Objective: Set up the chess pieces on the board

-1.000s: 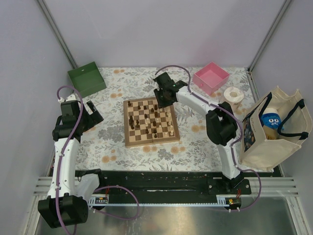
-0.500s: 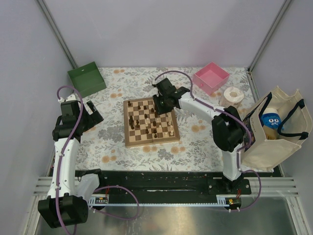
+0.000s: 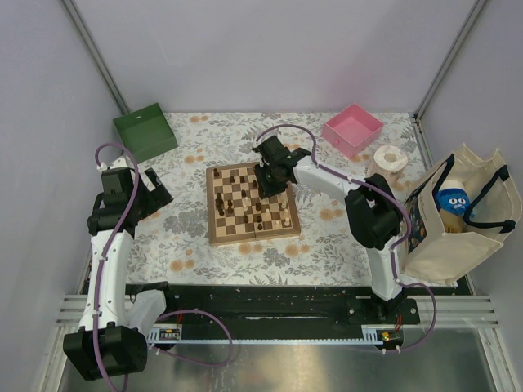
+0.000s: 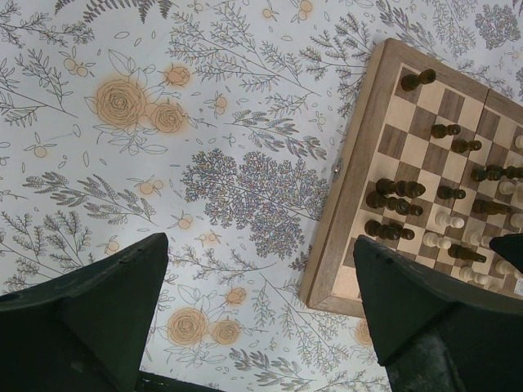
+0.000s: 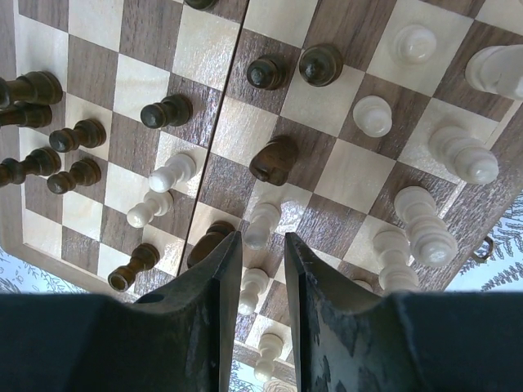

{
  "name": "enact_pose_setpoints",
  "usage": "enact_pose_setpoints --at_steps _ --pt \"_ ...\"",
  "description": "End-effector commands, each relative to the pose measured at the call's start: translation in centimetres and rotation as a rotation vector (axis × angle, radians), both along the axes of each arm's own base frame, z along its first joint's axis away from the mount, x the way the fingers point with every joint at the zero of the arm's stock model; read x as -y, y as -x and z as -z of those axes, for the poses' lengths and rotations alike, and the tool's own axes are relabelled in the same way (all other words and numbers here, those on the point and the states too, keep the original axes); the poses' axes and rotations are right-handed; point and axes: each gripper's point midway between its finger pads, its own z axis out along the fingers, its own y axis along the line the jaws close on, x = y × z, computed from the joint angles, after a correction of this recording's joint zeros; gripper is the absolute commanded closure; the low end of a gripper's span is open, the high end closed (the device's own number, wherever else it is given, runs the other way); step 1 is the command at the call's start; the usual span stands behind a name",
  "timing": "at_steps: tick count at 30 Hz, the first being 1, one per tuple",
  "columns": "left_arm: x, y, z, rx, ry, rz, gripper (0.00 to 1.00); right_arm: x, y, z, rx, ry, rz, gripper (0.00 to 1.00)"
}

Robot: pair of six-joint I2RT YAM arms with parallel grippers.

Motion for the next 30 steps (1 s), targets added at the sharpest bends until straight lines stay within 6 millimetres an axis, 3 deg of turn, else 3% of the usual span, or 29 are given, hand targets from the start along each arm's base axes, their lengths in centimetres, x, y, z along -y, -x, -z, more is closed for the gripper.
enact_pose_setpoints --at_steps 1,9,18,24,30 --pt "-0.1 -0.6 -0.6 0.040 -0.005 0.012 0.01 -1.0 -0.4 -0.7 0.008 -0.026 -0.009 0.64" --pt "-0.1 -0.6 -0.6 0.038 -0.007 0.010 0.01 -1.3 -0.5 0.0 -0.005 -0.022 -0.012 0.64" --pt "-0.1 -0.7 -0.6 0.039 -0.005 0.012 0.01 -1.0 -0.7 -0.3 0.013 -0.011 -0.005 0.78" --pt "-0.1 -0.6 -0.6 0.039 -0.005 0.012 0.01 0.4 -2.2 -1.7 0.109 0.048 0.041 0.81" --pt "0.0 -0.6 -0.7 0.040 -0.004 0.013 0.01 1.0 -3.3 -1.5 0.137 0.084 0.072 0.81"
